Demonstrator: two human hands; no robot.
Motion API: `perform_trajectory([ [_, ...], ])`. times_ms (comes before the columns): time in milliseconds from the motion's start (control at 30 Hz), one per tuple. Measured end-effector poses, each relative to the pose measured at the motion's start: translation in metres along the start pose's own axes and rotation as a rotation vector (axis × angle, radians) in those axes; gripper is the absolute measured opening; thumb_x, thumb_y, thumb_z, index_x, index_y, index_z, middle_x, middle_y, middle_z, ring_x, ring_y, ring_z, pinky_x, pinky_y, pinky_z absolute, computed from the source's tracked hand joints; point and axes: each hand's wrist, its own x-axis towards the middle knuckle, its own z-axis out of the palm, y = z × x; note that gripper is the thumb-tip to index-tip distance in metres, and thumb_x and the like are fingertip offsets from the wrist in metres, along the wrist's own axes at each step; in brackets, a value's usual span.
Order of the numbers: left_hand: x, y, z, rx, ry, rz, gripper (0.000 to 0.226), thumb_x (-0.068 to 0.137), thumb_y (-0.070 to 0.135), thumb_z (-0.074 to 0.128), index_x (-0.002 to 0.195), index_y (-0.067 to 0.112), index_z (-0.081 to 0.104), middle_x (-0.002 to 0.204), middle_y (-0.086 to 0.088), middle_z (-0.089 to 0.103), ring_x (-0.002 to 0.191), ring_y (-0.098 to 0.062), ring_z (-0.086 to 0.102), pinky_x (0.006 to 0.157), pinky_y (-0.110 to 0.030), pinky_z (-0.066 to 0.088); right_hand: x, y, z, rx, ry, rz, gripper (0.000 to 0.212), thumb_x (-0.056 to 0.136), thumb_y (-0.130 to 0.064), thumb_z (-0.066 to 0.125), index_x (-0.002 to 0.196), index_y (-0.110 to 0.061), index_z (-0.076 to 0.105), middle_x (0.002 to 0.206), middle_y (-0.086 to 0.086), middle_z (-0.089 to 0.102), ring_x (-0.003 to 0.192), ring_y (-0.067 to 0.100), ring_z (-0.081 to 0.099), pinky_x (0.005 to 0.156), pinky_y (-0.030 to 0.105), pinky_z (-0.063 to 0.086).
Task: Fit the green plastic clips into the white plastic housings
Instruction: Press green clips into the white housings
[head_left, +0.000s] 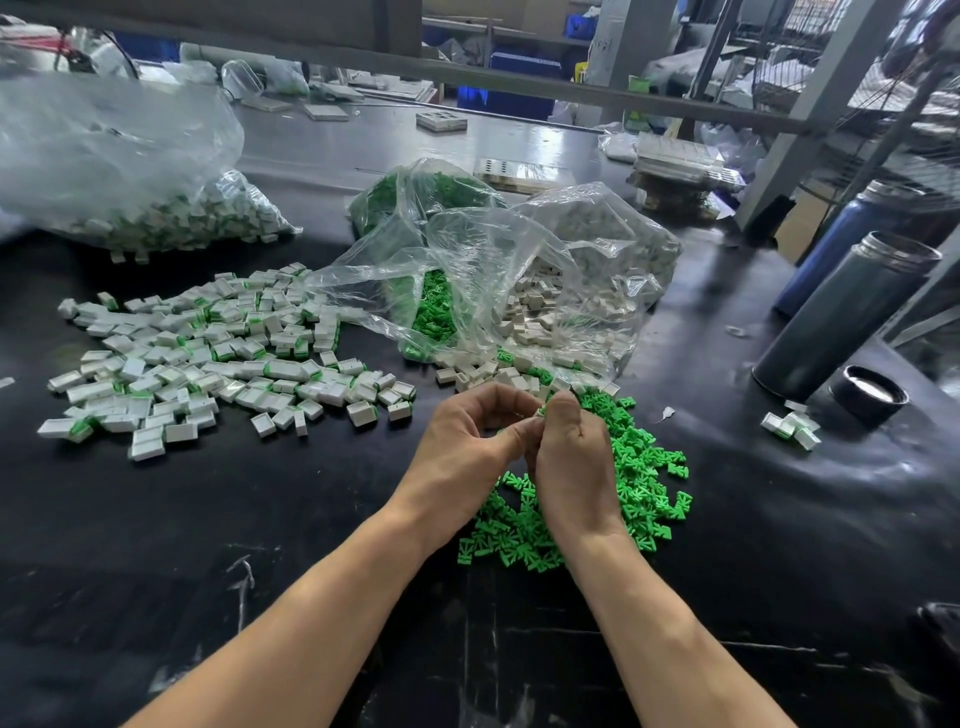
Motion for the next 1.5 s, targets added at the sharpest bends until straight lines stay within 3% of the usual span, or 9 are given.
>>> perform_trajectory([
  [267,-0.001,0.002,0.000,0.002,0.013,0.023,0.005,0.092,0.015,0.076,0.094,0.012,0.072,0.094,-0.020,0.073,0.079,-0.018,0.067,0.066,-0.030,0.058,0.000,0.000,0.003,-0.026,0.020,-0.005,0.060,0.092,-0.047,0.030,0.078,-0.012,0.076,0.070,0.001,0.073,0.070,0.016,0.071,0.055,0.026,0.052],
  [467,-0.002,0.004,-0.001,-0.009,-0.006,0.017,0.008,0.091,0.016,0.076,0.097,0.013,0.072,0.092,-0.016,0.075,0.077,-0.021,0.071,0.073,-0.054,0.059,-0.001,-0.001,0.005,0.099,-0.006,0.037,0.056,0.095,-0.049,0.032,0.067,-0.029,0.076,0.054,-0.011,0.065,0.053,0.001,0.060,0.051,0.018,0.044],
  [600,-0.003,0.004,-0.001,0.001,0.000,0.012,0.008,0.090,0.018,0.077,0.096,0.014,0.072,0.090,-0.015,0.075,0.075,-0.021,0.071,0.073,-0.057,0.059,-0.005,-0.007,0.003,0.107,-0.003,0.040,0.057,0.103,-0.048,0.033,0.061,-0.048,0.072,0.050,-0.015,0.062,0.047,-0.004,0.058,0.045,0.011,0.042],
  [733,-0.001,0.005,-0.001,0.036,0.042,0.025,0.007,0.089,0.014,0.078,0.094,0.012,0.073,0.088,-0.012,0.076,0.077,-0.015,0.069,0.074,-0.037,0.060,-0.004,-0.005,-0.002,0.036,-0.039,0.031,0.067,0.105,-0.055,0.031,0.054,-0.029,0.065,0.049,-0.011,0.056,0.046,0.003,0.051,0.049,0.023,0.042],
  [867,0.003,0.005,-0.005,0.093,0.145,0.035,0.012,0.087,0.011,0.079,0.084,0.020,0.072,0.073,0.008,0.072,0.062,-0.002,0.060,0.064,-0.017,0.050,0.000,-0.004,-0.009,0.000,-0.023,-0.008,0.051,0.101,-0.059,0.045,0.070,-0.021,0.062,0.059,-0.010,0.057,0.057,0.010,0.050,0.057,0.034,0.040],
  [1033,0.006,0.007,-0.015,0.152,0.176,0.028,0.008,0.088,0.011,0.079,0.086,0.016,0.073,0.075,0.002,0.074,0.065,-0.006,0.061,0.063,-0.023,0.051,0.000,-0.006,-0.013,-0.078,-0.117,-0.083,0.012,0.100,-0.031,0.068,0.093,-0.022,0.072,0.084,-0.004,0.074,0.074,0.010,0.067,0.069,0.032,0.054],
  [1200,0.005,0.007,-0.018,0.183,0.162,0.011,0.015,0.088,0.010,0.079,0.098,0.018,0.072,0.088,-0.011,0.074,0.072,-0.009,0.064,0.069,-0.028,0.053,-0.001,-0.005,-0.013,-0.102,-0.104,-0.092,0.010,0.100,-0.027,0.069,0.091,-0.023,0.072,0.084,-0.003,0.074,0.077,0.016,0.069,0.069,0.035,0.057],
  [1333,0.003,0.007,-0.018,0.299,0.131,0.079,0.019,0.086,0.015,0.081,0.099,0.024,0.072,0.083,-0.002,0.072,0.073,-0.006,0.066,0.067,-0.017,0.053,-0.001,-0.005,-0.014,-0.108,-0.074,-0.068,0.011,0.100,-0.028,0.069,0.089,-0.025,0.072,0.084,-0.004,0.074,0.079,0.016,0.071,0.072,0.040,0.060],
  [1500,0.003,0.006,-0.019,0.406,0.115,0.127,0.013,0.088,0.022,0.080,0.096,0.029,0.073,0.078,0.007,0.071,0.068,-0.005,0.063,0.063,-0.022,0.053,0.000,-0.006,-0.015,-0.104,-0.090,-0.041,0.010,0.100,-0.028,0.068,0.093,-0.023,0.074,0.086,-0.002,0.076,0.082,0.017,0.073,0.078,0.047,0.061],
])
